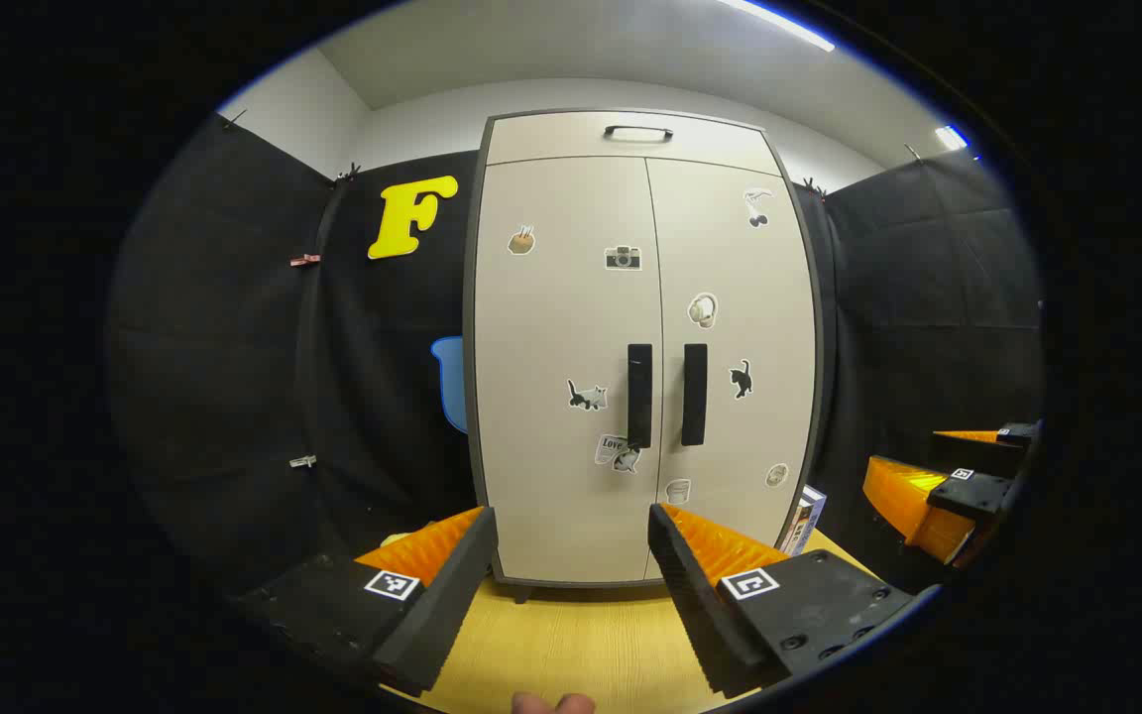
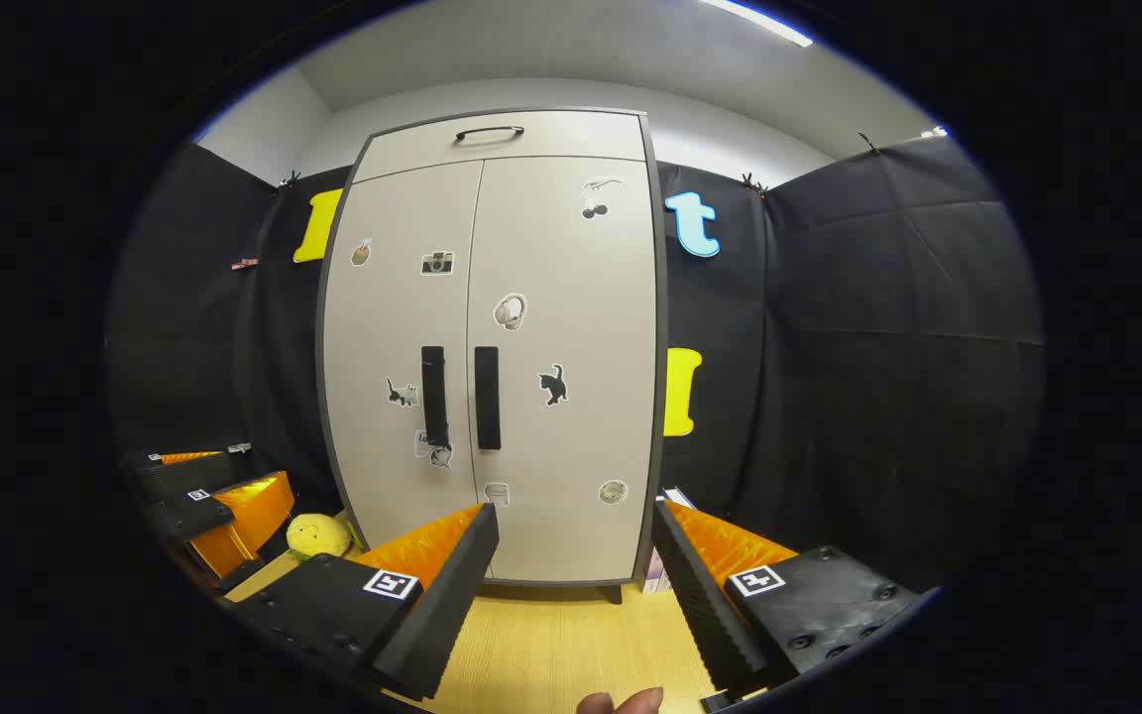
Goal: Open the right door of the double-door shoe cabinet with the right hand, and open the left door with the left hand.
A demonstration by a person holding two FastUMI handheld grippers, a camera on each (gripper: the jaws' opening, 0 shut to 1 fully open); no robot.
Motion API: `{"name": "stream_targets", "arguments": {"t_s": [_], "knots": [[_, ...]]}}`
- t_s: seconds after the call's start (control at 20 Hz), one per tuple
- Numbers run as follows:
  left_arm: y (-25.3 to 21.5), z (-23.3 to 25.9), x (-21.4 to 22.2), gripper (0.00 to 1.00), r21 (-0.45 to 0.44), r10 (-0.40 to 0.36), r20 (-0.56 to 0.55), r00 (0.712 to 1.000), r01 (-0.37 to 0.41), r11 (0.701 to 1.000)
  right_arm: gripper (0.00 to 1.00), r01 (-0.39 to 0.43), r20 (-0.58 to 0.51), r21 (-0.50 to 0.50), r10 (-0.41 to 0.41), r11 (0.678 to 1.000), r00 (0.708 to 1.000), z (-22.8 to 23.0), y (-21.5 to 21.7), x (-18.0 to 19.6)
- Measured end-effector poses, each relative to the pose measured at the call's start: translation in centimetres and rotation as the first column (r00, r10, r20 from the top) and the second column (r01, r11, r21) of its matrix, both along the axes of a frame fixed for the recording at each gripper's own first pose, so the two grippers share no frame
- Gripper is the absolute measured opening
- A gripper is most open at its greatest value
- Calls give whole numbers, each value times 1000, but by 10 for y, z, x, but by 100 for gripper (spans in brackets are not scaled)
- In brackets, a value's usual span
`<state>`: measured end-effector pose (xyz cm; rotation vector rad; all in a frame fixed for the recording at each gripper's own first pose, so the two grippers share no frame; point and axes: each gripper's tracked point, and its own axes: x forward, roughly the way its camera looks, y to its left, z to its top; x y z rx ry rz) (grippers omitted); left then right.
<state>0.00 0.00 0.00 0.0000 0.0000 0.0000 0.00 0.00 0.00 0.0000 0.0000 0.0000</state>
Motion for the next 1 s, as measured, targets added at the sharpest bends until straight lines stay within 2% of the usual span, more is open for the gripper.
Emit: {"name": "stream_targets", "arguments": {"t_s": [0.2, 1.0], "knots": [[2, -2, -1, 94, 6, 3, 0, 1000, -3, 1000, 98, -21, 5, 13, 21, 1000, 1000, 3, 5, -3], [10, -1, -8, 94, 11, -4, 11, 1000, 4, 1000, 98, -5, 31, -13, 6, 1000, 1000, 16, 5, -1]]}}
